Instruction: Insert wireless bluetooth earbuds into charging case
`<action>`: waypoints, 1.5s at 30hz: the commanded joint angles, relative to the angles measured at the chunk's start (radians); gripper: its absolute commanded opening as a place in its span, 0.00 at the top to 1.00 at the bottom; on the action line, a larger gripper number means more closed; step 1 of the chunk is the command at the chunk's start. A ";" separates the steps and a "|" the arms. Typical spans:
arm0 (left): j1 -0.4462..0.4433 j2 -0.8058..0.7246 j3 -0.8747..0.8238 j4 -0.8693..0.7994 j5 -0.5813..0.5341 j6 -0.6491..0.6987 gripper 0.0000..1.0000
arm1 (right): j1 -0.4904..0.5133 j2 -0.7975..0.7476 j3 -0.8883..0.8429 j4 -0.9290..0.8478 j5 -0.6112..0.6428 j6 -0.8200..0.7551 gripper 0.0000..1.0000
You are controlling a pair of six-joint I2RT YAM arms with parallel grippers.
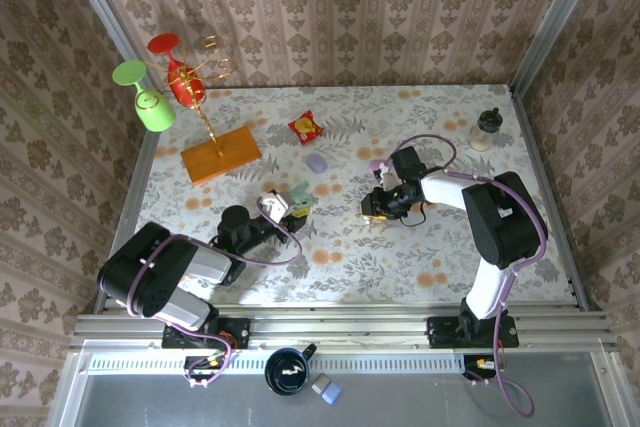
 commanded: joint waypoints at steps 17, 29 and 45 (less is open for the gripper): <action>-0.009 -0.023 0.016 0.021 0.023 0.009 0.74 | 0.015 -0.012 -0.061 -0.025 -0.042 0.029 0.72; -0.012 -0.015 0.024 0.020 0.065 0.007 0.74 | 0.019 -0.110 -0.063 -0.027 0.033 0.027 0.79; -0.085 0.026 0.078 0.024 0.209 -0.016 0.74 | 0.117 -0.606 -0.137 0.035 0.189 -0.165 0.84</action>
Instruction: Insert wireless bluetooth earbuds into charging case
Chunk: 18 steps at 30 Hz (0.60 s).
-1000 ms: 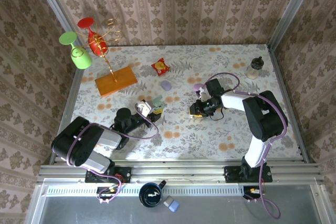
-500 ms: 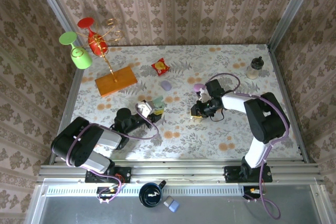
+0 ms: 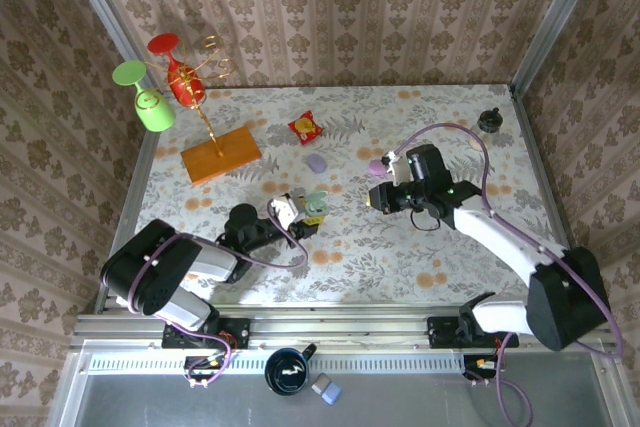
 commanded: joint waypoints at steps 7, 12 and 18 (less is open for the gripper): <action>-0.050 -0.004 0.049 0.022 0.097 -0.048 0.74 | 0.134 -0.141 0.000 0.060 -0.004 -0.145 0.84; -0.062 -0.012 0.054 0.022 0.097 -0.058 0.74 | 0.181 -0.126 0.010 0.073 -0.059 -0.165 0.83; -0.069 -0.032 0.056 0.022 0.118 -0.082 0.77 | 0.221 -0.090 0.028 0.098 -0.055 -0.167 0.84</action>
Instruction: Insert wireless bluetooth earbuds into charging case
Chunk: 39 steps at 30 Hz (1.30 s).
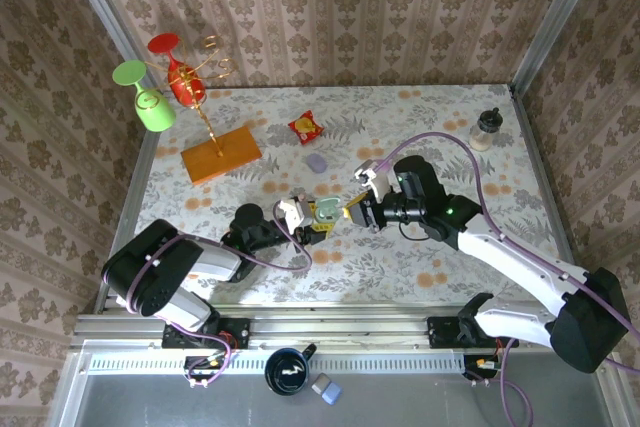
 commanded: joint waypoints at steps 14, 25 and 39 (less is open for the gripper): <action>-0.014 -0.065 0.010 0.021 0.010 -0.034 0.81 | 0.038 0.073 0.054 0.070 0.013 -0.041 0.84; -0.013 -0.088 -0.007 0.021 0.092 0.020 0.81 | 0.038 0.084 0.036 0.085 0.024 -0.043 0.84; 0.009 -0.080 0.003 0.022 0.074 -0.043 0.81 | 0.038 0.110 0.026 0.060 -0.003 -0.068 0.83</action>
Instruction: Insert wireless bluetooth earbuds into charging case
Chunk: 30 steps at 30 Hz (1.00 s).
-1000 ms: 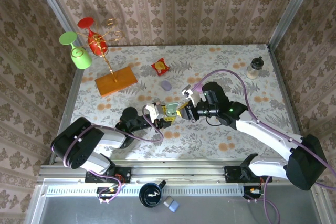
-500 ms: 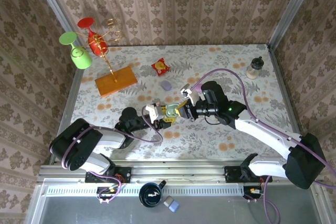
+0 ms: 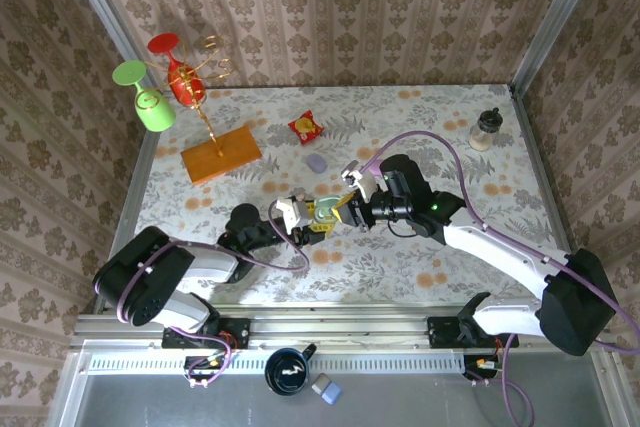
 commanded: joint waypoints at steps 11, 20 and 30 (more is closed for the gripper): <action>0.007 -0.013 0.005 0.027 0.057 -0.009 0.82 | 0.009 -0.027 0.048 -0.021 0.002 0.035 0.70; 0.011 0.007 0.013 0.031 0.074 -0.017 0.82 | 0.007 -0.101 0.015 -0.013 0.079 0.077 0.60; 0.012 0.024 0.004 0.028 0.080 0.046 0.82 | 0.011 -0.046 0.170 -0.081 0.134 0.253 0.53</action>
